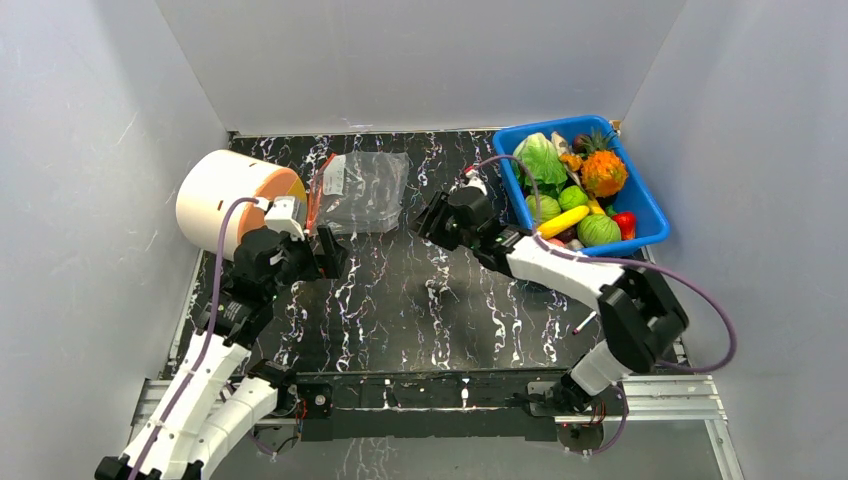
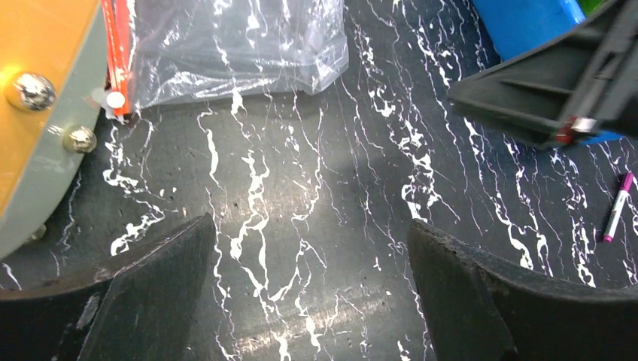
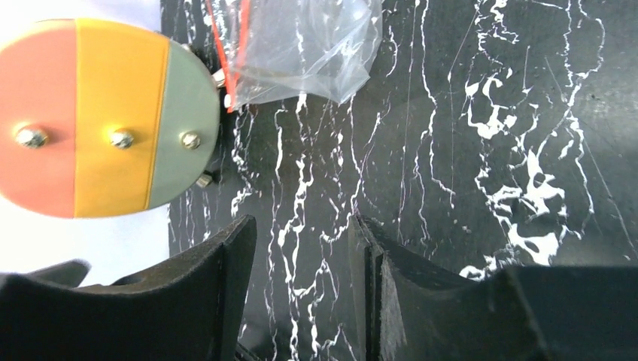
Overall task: Place the food in the zip-top bag and seal the zipper
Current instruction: Pick up the zipper food storage bag at the center of the board.
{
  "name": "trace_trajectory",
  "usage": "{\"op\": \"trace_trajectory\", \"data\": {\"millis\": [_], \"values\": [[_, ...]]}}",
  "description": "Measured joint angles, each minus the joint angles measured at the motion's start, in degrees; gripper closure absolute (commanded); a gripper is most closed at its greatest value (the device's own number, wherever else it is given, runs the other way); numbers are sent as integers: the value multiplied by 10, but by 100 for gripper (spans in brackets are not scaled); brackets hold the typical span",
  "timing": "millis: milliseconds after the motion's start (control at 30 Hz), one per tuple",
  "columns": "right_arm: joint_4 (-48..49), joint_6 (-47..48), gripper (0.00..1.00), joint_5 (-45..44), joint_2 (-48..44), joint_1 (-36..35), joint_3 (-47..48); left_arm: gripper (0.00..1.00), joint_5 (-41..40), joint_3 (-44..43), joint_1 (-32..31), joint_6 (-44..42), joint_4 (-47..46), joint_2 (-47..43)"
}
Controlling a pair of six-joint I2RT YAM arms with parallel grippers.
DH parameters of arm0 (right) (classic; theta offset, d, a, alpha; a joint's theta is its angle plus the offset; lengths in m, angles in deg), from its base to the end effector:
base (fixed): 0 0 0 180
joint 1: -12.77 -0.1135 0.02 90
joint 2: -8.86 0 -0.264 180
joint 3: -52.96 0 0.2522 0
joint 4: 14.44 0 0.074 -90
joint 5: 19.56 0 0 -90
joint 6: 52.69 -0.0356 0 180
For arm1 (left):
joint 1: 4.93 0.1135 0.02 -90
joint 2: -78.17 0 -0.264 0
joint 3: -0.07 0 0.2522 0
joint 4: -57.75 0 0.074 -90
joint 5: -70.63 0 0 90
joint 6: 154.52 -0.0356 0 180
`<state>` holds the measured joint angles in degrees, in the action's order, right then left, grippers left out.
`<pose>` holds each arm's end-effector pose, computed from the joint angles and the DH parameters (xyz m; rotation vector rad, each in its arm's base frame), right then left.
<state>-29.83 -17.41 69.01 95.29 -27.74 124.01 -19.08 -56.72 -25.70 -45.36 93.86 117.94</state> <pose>0.2598 0.2208 0.2540 0.2956 2.2421 0.9304 0.1512 -0.0575 0.3204 0.0306 1.9324 -0.4745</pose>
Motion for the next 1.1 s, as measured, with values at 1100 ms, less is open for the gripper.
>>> {"op": "trace_trajectory", "data": {"millis": [1100], "values": [[38,94,66,-71,368,-7,273,2,92,18,0,-51,-26,-75]]}}
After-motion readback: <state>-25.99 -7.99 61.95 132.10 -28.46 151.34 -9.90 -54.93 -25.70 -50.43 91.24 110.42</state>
